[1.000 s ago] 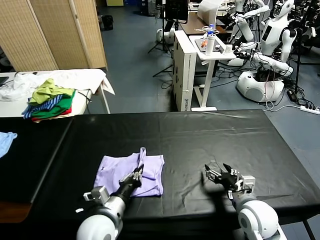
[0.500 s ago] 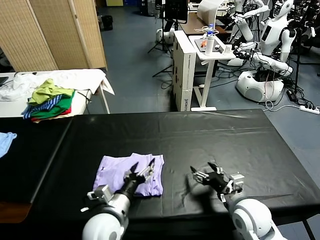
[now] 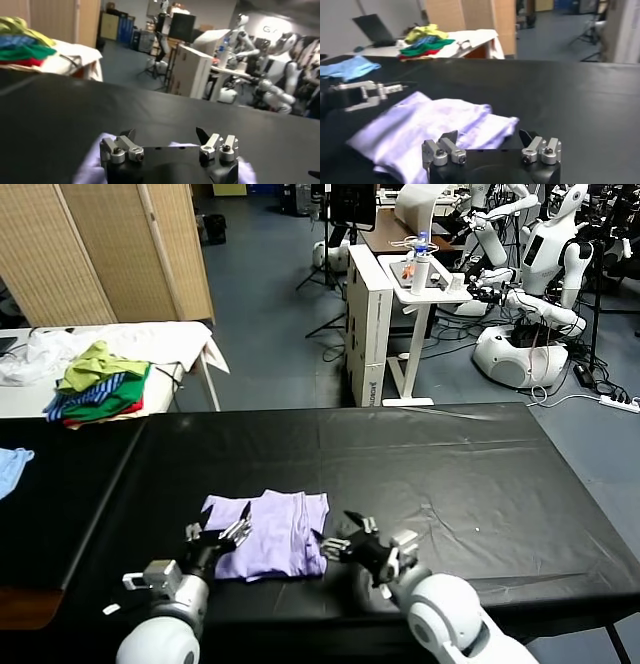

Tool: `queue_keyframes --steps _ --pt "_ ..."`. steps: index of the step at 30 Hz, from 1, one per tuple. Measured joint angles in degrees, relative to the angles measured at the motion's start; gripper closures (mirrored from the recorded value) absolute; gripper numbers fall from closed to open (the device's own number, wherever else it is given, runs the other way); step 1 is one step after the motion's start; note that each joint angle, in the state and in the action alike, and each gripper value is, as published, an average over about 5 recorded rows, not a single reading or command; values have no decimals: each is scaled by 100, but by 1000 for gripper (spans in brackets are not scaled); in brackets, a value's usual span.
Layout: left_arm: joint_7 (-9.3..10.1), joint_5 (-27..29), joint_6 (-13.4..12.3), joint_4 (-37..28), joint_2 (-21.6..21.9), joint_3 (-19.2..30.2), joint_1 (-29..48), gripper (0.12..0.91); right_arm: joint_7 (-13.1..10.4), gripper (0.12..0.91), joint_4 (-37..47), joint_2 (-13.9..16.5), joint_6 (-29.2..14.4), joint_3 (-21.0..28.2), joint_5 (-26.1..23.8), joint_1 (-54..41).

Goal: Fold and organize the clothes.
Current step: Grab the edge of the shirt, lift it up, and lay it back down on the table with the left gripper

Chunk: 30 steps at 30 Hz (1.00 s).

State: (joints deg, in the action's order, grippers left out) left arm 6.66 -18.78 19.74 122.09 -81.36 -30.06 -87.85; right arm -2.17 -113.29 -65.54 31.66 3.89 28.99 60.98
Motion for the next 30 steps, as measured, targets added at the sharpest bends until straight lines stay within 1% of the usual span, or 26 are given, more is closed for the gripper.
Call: queue_keyframes --steps 2,3,5,6,7,9,10,13,14,16,18,22,23,26,27,29,30 --pt "13 8 -6 4 -27 -25 -27 123 -19 441 60 -24 2 49 -52 -14" --pt "18 8 -8 10 -38 -39 -43 123 -39 514 85 -31 7 60 -84 -12" --pt "23 10 -17 22 -54 -71 -74 123 -84 628 127 -36 20 63 -161 9" --pt "24 13 -25 26 -60 -89 -86 123 -103 703 142 -33 25 56 -200 25" --pt "25 17 -34 27 -65 -110 -93 123 -119 759 153 -30 29 44 -236 47" --pt "26 29 -60 17 -71 -151 -102 123 -136 847 157 -28 24 3 -287 103" --pt "26 35 -76 6 -73 -174 -104 123 -141 872 149 -32 15 -21 -299 134" --pt "22 53 -138 -48 -73 -242 -111 123 -137 884 96 -69 -49 -98 -300 227" --pt "15 57 -162 -71 -72 -265 -112 123 -128 876 71 -82 -76 -122 -297 257" --pt "-11 61 -211 -117 -70 -306 -112 123 -108 822 17 -102 -122 -171 -295 317" --pt "-61 58 -262 -165 -70 -346 -110 123 -86 729 -36 -109 -151 -224 -291 375" --pt "-200 31 -409 -295 -95 -426 -93 123 -42 502 -179 -89 -180 -425 -241 528" --pt "-231 12 -453 -339 -107 -450 -87 123 -37 426 -227 -75 -182 -504 -212 578" --pt "-304 -93 -554 -470 -142 -527 -72 123 -44 248 -381 -19 -183 -787 -114 735" --pt "-321 -151 -574 -511 -151 -553 -70 123 -51 203 -436 2 -183 -889 -89 789" --pt "-364 -296 -604 -587 -162 -606 -71 123 -64 143 -538 40 -183 -1080 -59 893" --pt "-390 -381 -620 -625 -165 -635 -72 123 -69 130 -590 57 -183 -1172 -49 948"
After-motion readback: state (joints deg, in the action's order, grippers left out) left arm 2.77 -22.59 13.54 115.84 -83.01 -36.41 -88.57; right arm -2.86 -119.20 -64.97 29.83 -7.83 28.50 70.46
